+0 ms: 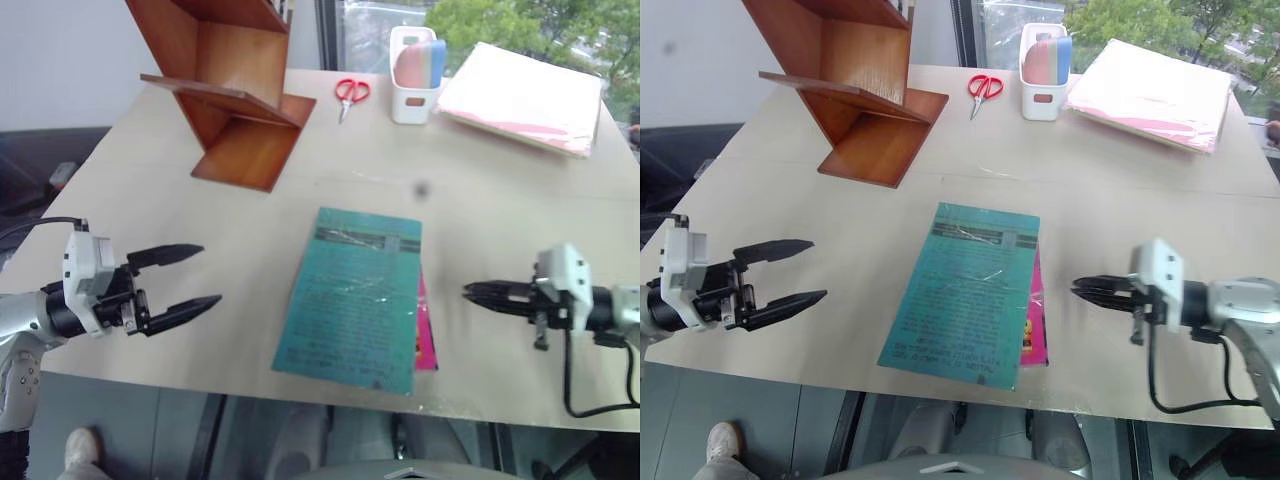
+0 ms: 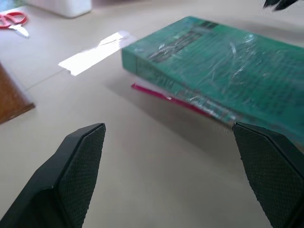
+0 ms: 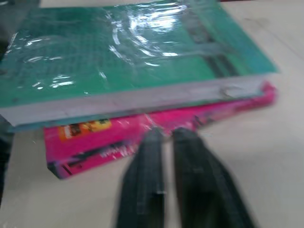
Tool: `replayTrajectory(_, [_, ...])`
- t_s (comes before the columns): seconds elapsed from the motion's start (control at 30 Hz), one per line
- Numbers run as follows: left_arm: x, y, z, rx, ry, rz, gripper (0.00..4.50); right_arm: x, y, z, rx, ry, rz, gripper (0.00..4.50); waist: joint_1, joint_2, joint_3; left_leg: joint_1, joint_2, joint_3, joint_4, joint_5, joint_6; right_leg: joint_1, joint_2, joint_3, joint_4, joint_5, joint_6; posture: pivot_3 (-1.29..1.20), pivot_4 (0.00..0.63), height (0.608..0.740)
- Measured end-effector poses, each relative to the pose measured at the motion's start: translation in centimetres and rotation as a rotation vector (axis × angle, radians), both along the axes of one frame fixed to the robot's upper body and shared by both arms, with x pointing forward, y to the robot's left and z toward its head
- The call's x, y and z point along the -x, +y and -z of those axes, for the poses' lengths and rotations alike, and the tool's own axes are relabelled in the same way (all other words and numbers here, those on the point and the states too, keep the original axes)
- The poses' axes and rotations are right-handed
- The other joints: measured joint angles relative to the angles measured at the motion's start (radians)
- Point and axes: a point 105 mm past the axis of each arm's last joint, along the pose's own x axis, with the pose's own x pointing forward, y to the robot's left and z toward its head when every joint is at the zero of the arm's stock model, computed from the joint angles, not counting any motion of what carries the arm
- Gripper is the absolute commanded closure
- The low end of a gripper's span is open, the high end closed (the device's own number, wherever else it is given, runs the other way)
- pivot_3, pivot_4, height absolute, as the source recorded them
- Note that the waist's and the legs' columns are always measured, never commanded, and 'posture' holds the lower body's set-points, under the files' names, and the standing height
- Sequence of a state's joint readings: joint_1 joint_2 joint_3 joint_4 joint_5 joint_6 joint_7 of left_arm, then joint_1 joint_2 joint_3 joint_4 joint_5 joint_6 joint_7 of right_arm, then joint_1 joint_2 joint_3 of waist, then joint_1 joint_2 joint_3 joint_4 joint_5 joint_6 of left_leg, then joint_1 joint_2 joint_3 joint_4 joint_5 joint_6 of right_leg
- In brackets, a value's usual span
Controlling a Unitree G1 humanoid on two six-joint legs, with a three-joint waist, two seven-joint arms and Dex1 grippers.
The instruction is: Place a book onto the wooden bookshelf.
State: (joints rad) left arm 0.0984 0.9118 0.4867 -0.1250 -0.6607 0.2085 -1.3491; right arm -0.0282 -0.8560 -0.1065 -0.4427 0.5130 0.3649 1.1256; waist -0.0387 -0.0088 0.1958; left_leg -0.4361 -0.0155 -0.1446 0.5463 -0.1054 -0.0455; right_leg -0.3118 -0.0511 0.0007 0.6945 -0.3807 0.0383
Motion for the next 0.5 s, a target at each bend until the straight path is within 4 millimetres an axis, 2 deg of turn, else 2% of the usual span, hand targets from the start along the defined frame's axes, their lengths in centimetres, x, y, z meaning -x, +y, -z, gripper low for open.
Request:
replayTrajectory(0.1, [0.2, -0.7, 0.2, -0.007, 0.010, 0.035, 0.00, 0.2, 1.6, 1.2, 0.005, 0.036, -0.061, 4.47, 0.000, 0.000, 0.000, 0.000, 0.001, 0.000, 0.000, 0.000, 0.000, 0.000, 0.000, 0.000, 0.000, 0.000, 0.000, 0.00, 0.150, 0.740])
replayTrajectory(0.5, [1.1, -0.6, 0.6, -0.010, 0.042, 0.018, 0.00, -1.3, 3.9, 3.2, 0.021, 0.038, -0.134, 4.47, -0.001, 0.000, 0.000, 0.002, 0.001, 0.001, 0.000, 0.000, 0.000, 0.000, 0.002, 0.002, 0.001, 0.000, 0.000, 0.00, 0.150, 0.740])
